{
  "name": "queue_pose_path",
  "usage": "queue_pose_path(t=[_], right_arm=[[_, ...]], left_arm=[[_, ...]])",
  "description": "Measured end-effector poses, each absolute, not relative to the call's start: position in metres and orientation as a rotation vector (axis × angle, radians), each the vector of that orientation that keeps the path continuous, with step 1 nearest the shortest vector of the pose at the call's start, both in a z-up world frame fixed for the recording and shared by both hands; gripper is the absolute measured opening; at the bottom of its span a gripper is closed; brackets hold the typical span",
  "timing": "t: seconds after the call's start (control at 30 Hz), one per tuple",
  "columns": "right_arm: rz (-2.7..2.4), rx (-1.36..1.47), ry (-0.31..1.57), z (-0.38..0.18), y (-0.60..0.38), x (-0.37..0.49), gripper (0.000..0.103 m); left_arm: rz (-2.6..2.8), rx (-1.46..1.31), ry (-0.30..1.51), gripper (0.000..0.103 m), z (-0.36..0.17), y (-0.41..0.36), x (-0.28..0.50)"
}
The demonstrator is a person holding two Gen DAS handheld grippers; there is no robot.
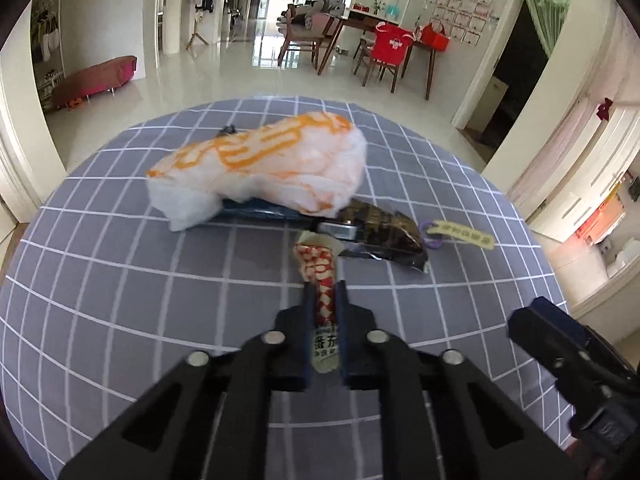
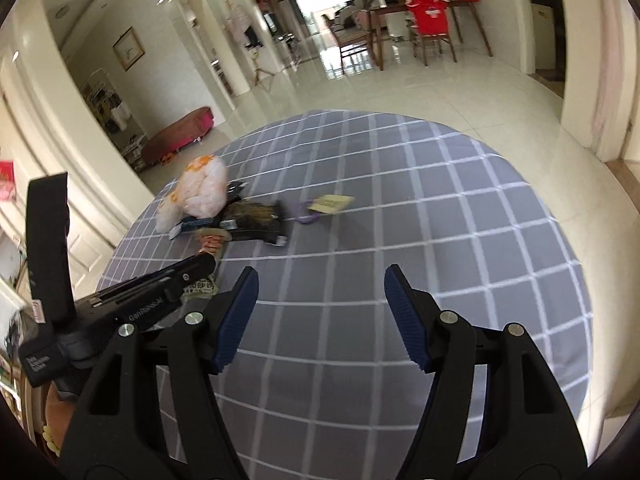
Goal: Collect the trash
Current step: 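Grasp the red-checkered wrapper with the left gripper while the right grasps the dark brown packet, then carry the checkered wrapper and dark packet over the blue bucket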
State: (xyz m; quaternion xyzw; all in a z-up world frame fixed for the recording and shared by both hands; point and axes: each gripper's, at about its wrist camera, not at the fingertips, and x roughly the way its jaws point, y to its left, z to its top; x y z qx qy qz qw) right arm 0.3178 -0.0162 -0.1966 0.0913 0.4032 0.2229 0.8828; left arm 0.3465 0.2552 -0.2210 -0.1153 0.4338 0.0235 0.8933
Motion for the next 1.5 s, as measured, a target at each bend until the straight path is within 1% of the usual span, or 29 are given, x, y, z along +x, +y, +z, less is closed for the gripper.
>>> queue_pose_path(t=[0.17,0.4,0.57,0.63,0.7,0.8,0.97,1.2,1.33,1.5], right_arm=[[0.523,0.101,0.83,-0.192,0.025,0.325,0.065],[0.564,-0.045,0.8,-0.189,0.074,0.346,0.065],[0.573,-0.166,0.828,-0.206,0.102,0.369,0.065],[0.574,-0.232,0.838,-0.215,0.111,0.373,0.059],[0.572,-0.27,0.85,-0.219,0.112,0.375,0.032],[0.611,-0.252,0.862,-0.218,0.107,0.371,0.023],[0.618,-0.266,0.846,-0.218,0.09,0.349,0.02],[0.602,-0.091,0.841,-0.206,0.033,0.317,0.018],[0.561,-0.022,0.814,-0.192,-0.004,0.297,0.018],[0.515,0.108,0.772,-0.176,-0.074,0.271,0.018]], left_arm=[[0.04,-0.278,0.876,0.009,-0.22,0.276,0.341],[0.088,-0.314,0.82,0.009,-0.204,0.305,0.331],[0.093,-0.312,0.825,0.009,-0.203,0.309,0.33],[0.088,-0.309,0.833,0.009,-0.204,0.308,0.331],[0.083,-0.305,0.844,0.009,-0.206,0.308,0.334],[0.068,-0.303,0.854,0.009,-0.207,0.301,0.334],[0.05,-0.298,0.859,0.009,-0.205,0.286,0.327],[0.008,-0.278,0.846,0.009,-0.191,0.256,0.31],[-0.032,-0.251,0.831,0.009,-0.177,0.224,0.298],[-0.093,-0.216,0.806,0.009,-0.161,0.178,0.281]])
